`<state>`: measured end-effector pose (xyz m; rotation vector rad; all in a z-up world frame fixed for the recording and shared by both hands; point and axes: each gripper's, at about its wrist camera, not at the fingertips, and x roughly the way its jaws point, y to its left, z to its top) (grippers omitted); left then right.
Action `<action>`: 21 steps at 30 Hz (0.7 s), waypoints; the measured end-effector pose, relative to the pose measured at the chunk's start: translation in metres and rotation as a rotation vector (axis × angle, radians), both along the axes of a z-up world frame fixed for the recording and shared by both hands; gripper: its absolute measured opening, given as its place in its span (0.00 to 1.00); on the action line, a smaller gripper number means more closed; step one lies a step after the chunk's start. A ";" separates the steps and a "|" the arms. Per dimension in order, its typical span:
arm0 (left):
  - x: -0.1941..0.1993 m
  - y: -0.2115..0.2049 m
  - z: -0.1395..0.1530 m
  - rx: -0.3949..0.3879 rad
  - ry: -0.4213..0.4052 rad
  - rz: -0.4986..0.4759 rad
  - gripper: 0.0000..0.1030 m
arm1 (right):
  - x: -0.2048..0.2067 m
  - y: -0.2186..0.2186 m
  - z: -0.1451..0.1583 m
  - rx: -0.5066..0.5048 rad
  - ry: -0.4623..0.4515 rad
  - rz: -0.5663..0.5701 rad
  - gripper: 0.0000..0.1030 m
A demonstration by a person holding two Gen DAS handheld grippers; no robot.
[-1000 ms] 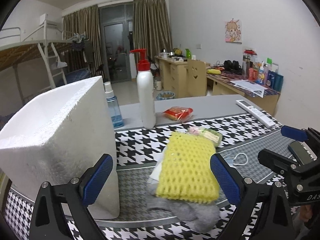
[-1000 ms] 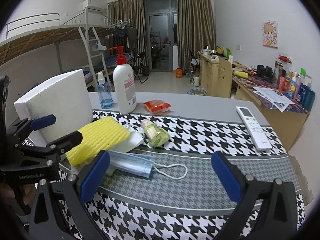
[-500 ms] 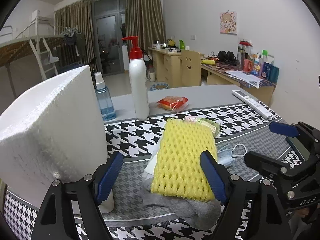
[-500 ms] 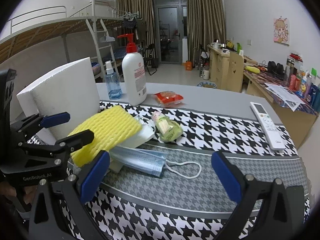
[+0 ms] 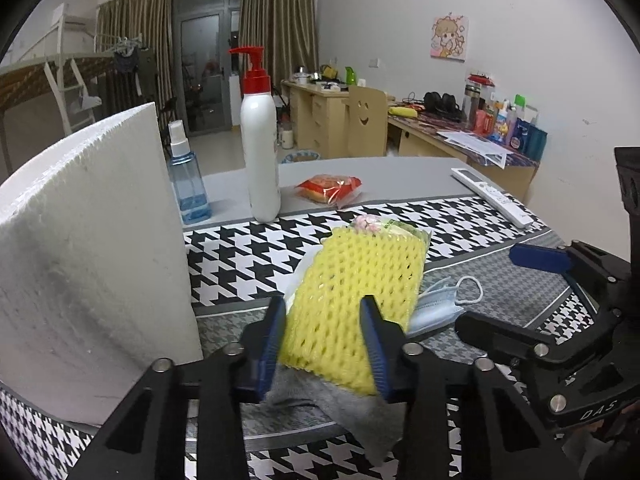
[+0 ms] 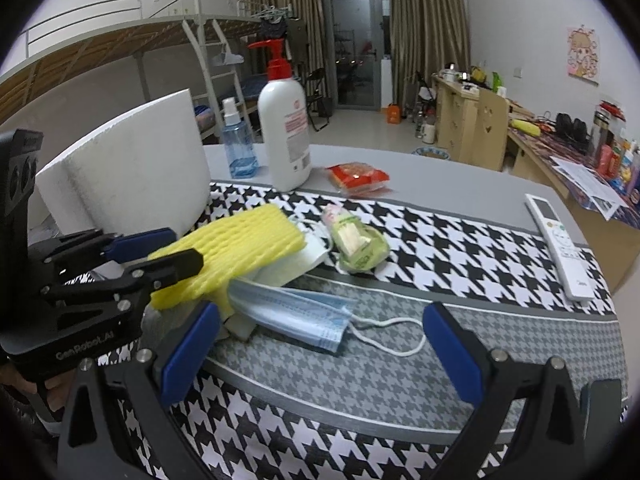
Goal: Organize soft objects
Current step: 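Close the left tool on the yellow mesh net while the right tool grasps the blue mask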
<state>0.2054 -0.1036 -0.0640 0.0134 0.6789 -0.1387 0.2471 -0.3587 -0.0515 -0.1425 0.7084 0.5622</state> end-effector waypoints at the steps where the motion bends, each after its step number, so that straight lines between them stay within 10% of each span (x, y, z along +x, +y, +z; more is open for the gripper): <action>1: 0.000 0.000 0.000 -0.003 -0.004 -0.009 0.28 | 0.000 0.001 0.000 -0.001 0.002 0.007 1.00; 8: -0.004 0.003 0.001 -0.012 0.001 -0.051 0.12 | 0.006 0.011 -0.003 0.006 0.027 0.086 0.99; 21: -0.017 0.013 0.011 -0.031 -0.025 -0.070 0.11 | 0.010 0.031 -0.020 -0.057 0.061 0.161 0.74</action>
